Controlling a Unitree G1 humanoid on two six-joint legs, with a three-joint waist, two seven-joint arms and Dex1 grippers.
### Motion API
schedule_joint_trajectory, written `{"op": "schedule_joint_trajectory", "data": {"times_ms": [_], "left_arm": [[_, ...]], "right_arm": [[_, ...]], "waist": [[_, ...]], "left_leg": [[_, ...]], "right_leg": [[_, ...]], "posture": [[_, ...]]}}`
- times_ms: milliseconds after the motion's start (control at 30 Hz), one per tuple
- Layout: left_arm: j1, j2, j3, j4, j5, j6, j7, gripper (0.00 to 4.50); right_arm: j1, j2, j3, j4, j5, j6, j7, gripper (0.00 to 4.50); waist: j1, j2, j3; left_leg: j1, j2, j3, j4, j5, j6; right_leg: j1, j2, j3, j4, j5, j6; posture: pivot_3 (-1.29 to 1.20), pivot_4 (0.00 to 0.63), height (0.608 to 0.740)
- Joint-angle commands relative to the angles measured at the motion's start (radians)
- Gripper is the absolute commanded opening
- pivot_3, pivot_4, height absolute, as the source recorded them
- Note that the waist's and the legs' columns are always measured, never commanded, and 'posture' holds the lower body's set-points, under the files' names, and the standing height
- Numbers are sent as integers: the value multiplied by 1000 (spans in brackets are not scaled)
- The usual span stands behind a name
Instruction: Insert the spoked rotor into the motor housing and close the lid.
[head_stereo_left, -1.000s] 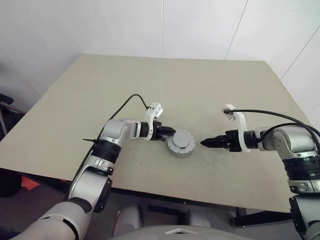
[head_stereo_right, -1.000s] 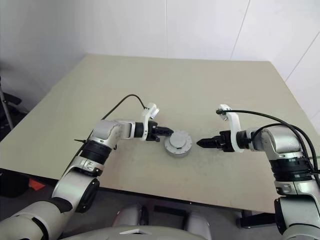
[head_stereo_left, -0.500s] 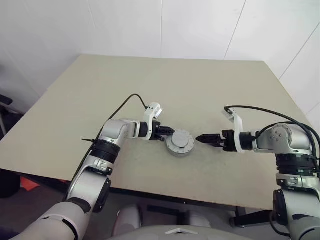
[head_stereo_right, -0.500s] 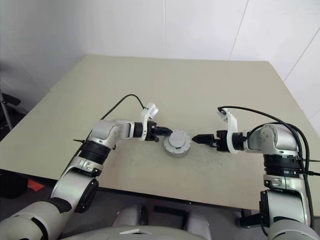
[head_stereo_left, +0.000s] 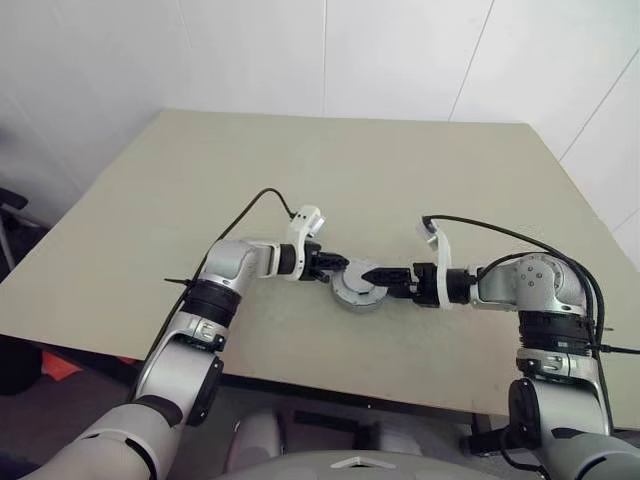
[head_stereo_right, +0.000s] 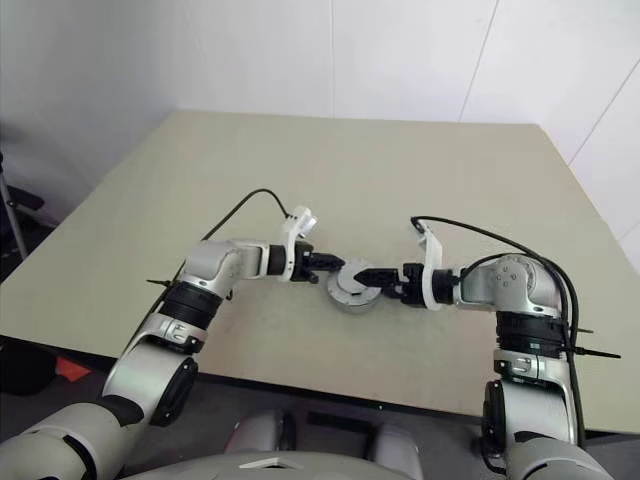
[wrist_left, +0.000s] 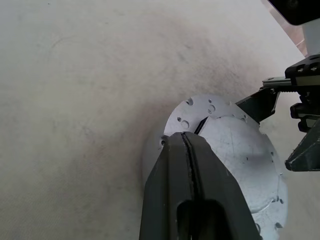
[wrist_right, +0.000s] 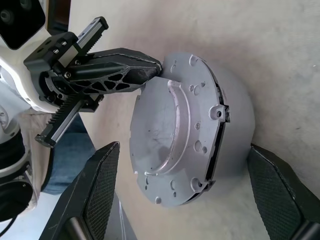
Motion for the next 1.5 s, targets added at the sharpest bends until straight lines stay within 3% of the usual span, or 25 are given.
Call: {"op": "schedule_joint_trajectory", "data": {"times_ms": [33,233,400,500,667,967,1200,1500], "left_arm": [[9,6,-18,24,25,3,14,0],[3,7,-15,30,30,-3,16,0],[-1,7,-11,36,33,-11,18,0],[1,8,-10,33,35,-11,18,0],[6,6,-1,30,37,-12,22,0],[13,2,61,39,29,-48,54,0],[16,-9,305,75,-38,-220,195,0],[77,-2,517,8,-183,-186,294,0]], "right_arm": [[-9,47,-24,26,104,5,-63,4471],[-23,104,-52,49,178,5,-179,4471],[-44,170,-120,99,144,5,-304,4471],[-60,200,-164,117,106,5,-360,3868],[-67,207,-179,123,96,5,-382,2309],[-129,206,-258,169,37,0,-392,2148],[-264,242,-456,305,9,-70,-465,2116],[-446,333,-696,441,69,-249,-673,2116]], "waist": [[0,0,0],[2,0,0],[-2,-1,0],[-3,-1,0],[4,0,-1],[5,0,-1],[4,-1,0],[3,-1,0]], "left_leg": [[0,0,0,0,0,-1],[0,5,0,-3,2,-4],[1,8,1,-5,4,-7],[2,12,1,-8,6,-12],[7,12,1,-13,13,-22],[5,12,1,-14,13,-22],[-4,12,1,-13,13,-22],[-29,13,1,-10,13,-20]], "right_leg": [[0,0,0,0,0,0],[-1,6,0,-1,0,0],[-1,10,2,-2,0,0],[-1,14,2,-2,-4,6],[0,14,2,-4,-4,6],[-1,14,2,-5,-4,6],[-13,14,2,-1,1,-2],[-36,17,1,2,4,-6]], "posture": [[0,0,740],[0,0,740],[0,0,740],[0,0,740],[0,0,740],[0,0,740],[0,0,740],[0,0,740]]}}
